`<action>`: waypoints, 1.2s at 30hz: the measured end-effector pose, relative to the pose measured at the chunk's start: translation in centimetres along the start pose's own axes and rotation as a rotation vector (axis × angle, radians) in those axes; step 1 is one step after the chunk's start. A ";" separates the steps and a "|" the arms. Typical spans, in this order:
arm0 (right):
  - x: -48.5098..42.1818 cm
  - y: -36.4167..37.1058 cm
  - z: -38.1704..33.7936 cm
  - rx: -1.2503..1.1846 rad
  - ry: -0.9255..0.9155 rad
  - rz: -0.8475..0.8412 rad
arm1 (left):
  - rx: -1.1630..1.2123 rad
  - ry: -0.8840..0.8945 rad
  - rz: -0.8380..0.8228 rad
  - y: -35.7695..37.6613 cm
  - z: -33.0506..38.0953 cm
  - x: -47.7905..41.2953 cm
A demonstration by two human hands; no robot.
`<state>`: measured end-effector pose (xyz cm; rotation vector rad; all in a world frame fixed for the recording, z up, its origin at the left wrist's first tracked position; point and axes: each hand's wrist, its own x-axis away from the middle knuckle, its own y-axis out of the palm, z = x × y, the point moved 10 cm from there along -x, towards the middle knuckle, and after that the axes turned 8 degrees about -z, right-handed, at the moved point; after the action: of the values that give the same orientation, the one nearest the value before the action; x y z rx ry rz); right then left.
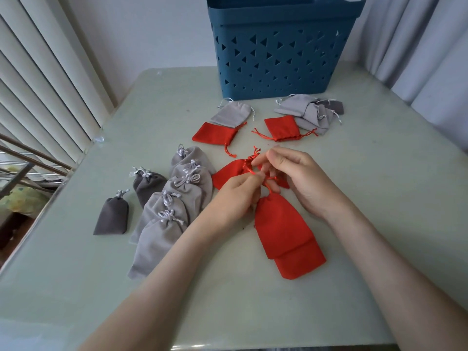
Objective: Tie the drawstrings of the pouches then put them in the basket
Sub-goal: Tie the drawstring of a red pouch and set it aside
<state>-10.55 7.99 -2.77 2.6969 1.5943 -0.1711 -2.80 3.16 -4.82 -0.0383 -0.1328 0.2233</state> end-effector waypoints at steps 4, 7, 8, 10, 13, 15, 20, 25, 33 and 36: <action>0.3 0.7 -0.1 0.026 0.011 -0.074 | 0.109 -0.045 0.132 -1.8 -0.4 0.0; 0.3 0.5 -0.1 0.135 0.014 -0.010 | 0.178 -0.050 0.187 -2.5 -0.9 -0.1; 0.2 0.3 -0.2 0.172 0.009 0.018 | 0.188 -0.052 0.191 -2.6 -1.0 -0.1; 0.3 0.1 -0.5 0.220 -0.003 0.056 | 0.201 -0.075 0.181 -2.5 -1.2 -0.1; 0.5 -0.7 -1.3 0.205 -0.056 0.137 | 0.192 -0.126 0.108 -1.8 -1.7 -0.1; 0.6 -1.1 -1.7 0.160 -0.087 0.177 | 0.198 -0.113 0.062 -1.3 -1.8 0.0; 0.2 0.7 0.2 0.006 0.039 -0.023 | 0.300 -0.007 0.071 -1.7 -0.9 -0.2; 0.2 1.8 1.5 -0.049 0.123 -0.138 | 0.282 0.053 0.104 -2.4 -0.6 -0.1; 0.1 1.5 1.6 -0.127 0.124 -0.138 | 0.467 0.063 0.129 -3.3 -0.3 -0.2; 0.0 1.0 1.6 -0.190 0.132 -0.101 | 0.418 0.054 0.059 -2.9 -0.1 -0.2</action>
<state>-9.85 7.41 -4.46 2.5334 1.6864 0.1541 -2.34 0.25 -4.81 0.3681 -0.0295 0.3052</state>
